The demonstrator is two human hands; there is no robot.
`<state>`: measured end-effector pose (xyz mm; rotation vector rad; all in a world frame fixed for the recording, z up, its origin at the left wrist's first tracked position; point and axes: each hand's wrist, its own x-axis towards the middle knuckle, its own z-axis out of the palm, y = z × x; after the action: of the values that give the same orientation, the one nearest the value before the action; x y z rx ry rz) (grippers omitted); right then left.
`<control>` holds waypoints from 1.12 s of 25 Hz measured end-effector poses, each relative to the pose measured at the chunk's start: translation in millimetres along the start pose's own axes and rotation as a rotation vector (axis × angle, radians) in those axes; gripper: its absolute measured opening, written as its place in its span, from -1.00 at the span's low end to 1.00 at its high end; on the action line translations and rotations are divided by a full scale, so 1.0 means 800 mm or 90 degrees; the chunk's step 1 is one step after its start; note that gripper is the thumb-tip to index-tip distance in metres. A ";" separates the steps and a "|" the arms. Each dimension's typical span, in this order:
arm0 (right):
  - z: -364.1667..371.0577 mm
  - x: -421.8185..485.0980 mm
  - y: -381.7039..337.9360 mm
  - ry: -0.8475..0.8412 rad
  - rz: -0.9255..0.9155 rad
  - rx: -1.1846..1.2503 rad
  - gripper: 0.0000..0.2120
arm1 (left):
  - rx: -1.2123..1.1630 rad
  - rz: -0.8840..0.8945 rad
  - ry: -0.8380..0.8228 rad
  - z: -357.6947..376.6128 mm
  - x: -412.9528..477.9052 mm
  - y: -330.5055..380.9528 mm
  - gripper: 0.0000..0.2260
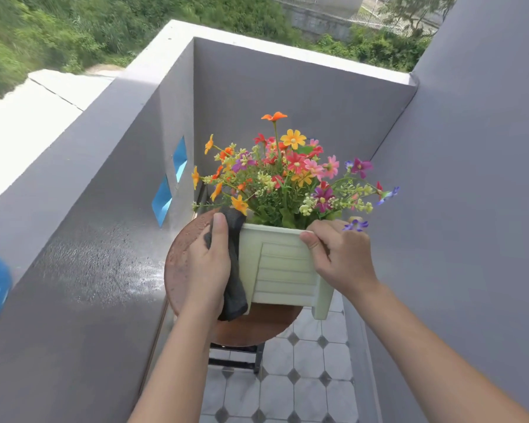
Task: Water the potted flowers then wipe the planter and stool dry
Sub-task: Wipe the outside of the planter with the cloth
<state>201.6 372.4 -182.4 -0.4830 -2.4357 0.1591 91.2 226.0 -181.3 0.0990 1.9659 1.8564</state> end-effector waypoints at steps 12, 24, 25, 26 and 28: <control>-0.003 0.002 -0.002 -0.093 0.038 -0.022 -0.61 | -0.031 -0.186 -0.065 0.017 0.021 0.020 -0.59; -0.013 0.010 -0.014 -0.150 0.849 0.540 -0.41 | 0.094 -0.147 -0.023 0.019 0.011 0.037 -0.72; -0.013 0.022 -0.008 -0.188 0.913 0.631 -0.44 | 0.082 -0.147 -0.022 0.018 0.014 0.032 -0.70; -0.018 0.031 -0.009 -0.221 0.956 0.695 -0.52 | 0.062 -0.153 -0.017 0.018 0.018 0.028 -0.68; -0.030 0.045 -0.017 -0.298 0.999 0.680 -0.74 | 0.071 -0.167 -0.011 0.018 0.023 0.027 -0.65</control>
<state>186.0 373.2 -139.5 -1.7247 -1.3270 2.1581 74.8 247.4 -165.6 -0.1052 1.9648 1.5759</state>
